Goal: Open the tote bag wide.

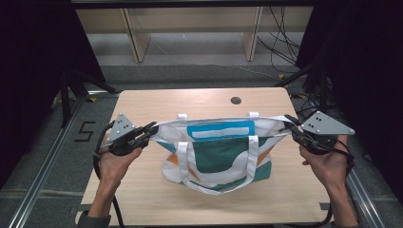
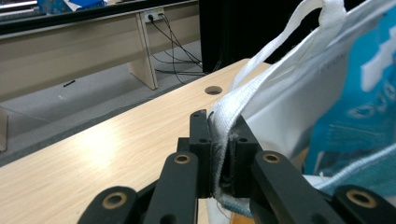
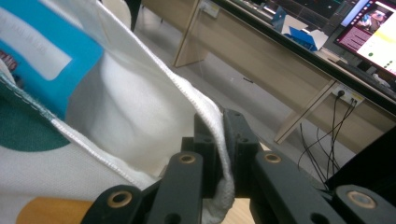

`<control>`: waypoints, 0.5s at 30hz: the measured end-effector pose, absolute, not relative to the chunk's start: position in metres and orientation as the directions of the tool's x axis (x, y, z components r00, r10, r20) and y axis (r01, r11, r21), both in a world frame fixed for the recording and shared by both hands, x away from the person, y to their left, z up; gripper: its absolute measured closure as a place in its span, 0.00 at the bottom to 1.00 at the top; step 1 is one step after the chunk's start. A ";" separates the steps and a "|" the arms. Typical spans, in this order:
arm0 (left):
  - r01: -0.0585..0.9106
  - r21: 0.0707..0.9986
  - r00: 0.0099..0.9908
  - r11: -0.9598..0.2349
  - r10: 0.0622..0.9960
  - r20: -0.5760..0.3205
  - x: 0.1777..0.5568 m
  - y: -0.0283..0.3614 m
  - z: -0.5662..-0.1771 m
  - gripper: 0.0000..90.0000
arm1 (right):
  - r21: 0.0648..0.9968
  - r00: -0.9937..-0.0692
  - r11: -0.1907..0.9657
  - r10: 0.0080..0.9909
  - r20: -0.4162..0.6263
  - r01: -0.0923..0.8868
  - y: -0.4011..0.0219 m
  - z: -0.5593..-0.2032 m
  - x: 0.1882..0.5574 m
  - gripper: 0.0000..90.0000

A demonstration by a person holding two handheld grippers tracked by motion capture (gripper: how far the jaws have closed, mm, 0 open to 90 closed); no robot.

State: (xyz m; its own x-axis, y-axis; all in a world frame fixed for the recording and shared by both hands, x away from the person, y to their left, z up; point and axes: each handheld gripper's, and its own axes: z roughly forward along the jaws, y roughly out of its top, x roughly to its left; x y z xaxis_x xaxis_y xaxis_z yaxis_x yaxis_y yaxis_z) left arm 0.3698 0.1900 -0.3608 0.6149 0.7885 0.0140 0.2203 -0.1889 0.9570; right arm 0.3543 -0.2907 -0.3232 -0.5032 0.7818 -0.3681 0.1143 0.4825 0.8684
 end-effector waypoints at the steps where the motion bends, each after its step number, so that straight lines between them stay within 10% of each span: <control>1: 0.225 0.958 0.611 -0.177 0.792 0.003 0.372 0.190 -0.361 0.92 | 0.880 -0.493 0.463 0.793 -0.358 0.107 -0.290 -0.324 0.357 0.94; 15: 0.268 0.938 0.633 -0.218 0.774 -0.001 0.377 0.186 -0.385 0.91 | 0.865 -0.502 0.468 0.801 -0.327 0.183 -0.292 -0.337 0.365 0.94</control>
State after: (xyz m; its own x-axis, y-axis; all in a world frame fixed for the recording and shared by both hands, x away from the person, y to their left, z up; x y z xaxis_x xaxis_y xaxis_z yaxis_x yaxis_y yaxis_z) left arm 0.3766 0.1858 -0.3849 0.6333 0.7739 -0.0011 0.2680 -0.2181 0.9384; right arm 0.3648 -0.2919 -0.3371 -0.5019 0.8007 -0.3270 0.1830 0.4678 0.8647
